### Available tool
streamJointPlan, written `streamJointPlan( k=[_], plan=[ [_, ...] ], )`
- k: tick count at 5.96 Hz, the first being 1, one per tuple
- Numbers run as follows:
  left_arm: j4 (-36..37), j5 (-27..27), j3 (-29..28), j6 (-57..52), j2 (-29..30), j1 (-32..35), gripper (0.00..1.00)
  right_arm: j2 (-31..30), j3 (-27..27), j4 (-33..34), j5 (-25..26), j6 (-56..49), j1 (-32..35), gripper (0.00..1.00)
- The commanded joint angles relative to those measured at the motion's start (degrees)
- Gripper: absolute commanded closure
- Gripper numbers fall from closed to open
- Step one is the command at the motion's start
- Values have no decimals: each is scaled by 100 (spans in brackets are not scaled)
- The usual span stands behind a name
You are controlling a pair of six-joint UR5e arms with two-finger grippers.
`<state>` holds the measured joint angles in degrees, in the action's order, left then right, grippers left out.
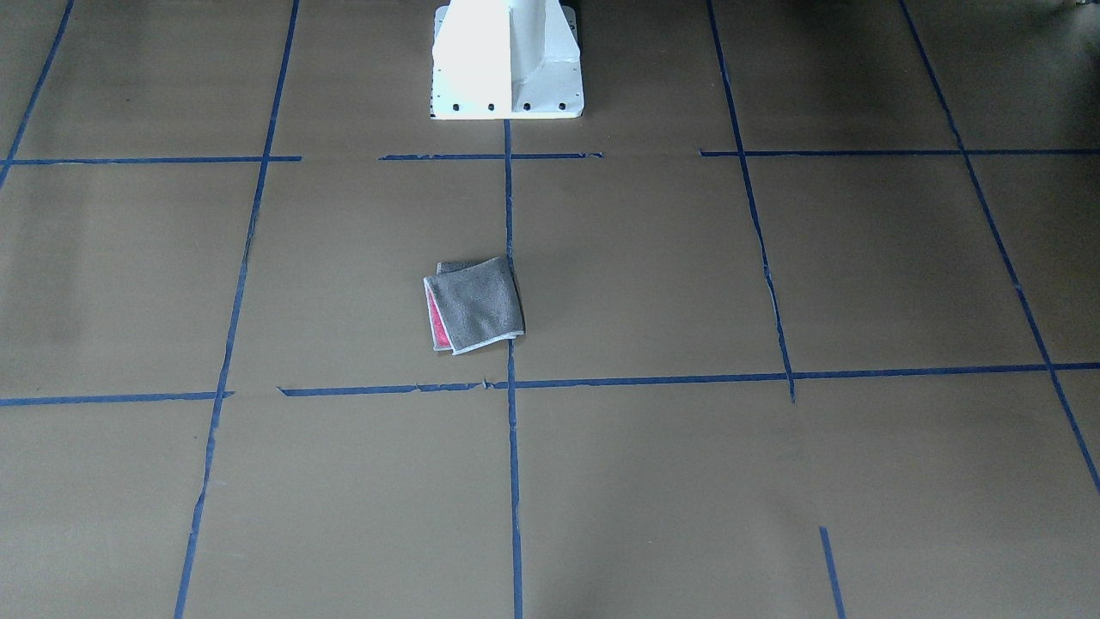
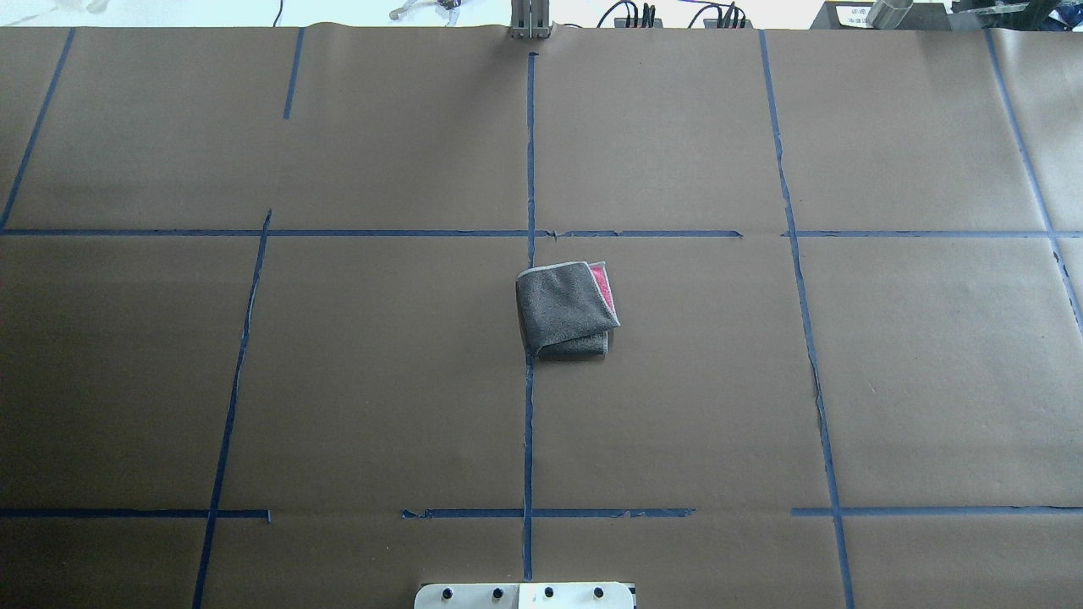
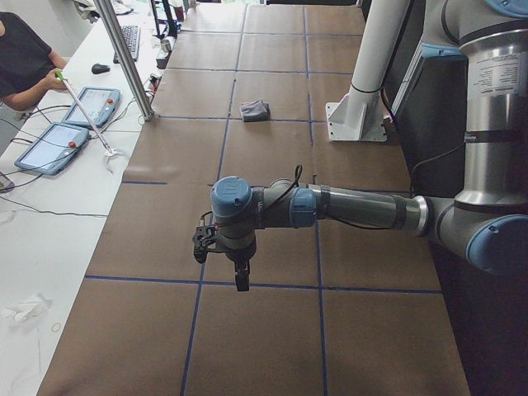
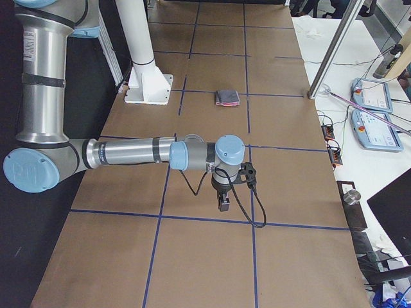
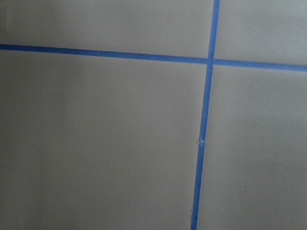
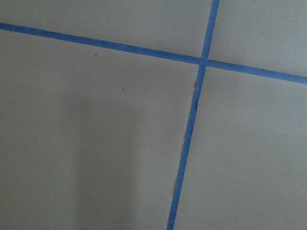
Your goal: Fold towel twice with both arms
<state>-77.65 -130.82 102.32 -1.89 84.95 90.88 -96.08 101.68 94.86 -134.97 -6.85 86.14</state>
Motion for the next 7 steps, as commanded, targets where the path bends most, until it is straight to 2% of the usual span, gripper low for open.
streamJointPlan(
  k=[1, 3, 5, 7],
  plan=[
    [383, -633, 33, -153, -12, 9, 0, -24, 27, -29, -11, -1, -1, 0],
    [374, -822, 86, -188, -162, 141, 0, -60, -78, -55, 24, 25, -1, 0],
    [374, -760, 148, -162, -163, 141, 0, -15, -17, -64, -125, 1163, -1, 0],
    [374, -743, 200, -136, -215, 141, 0, -33, -60, -64, -214, 1177, -1, 0]
  ],
)
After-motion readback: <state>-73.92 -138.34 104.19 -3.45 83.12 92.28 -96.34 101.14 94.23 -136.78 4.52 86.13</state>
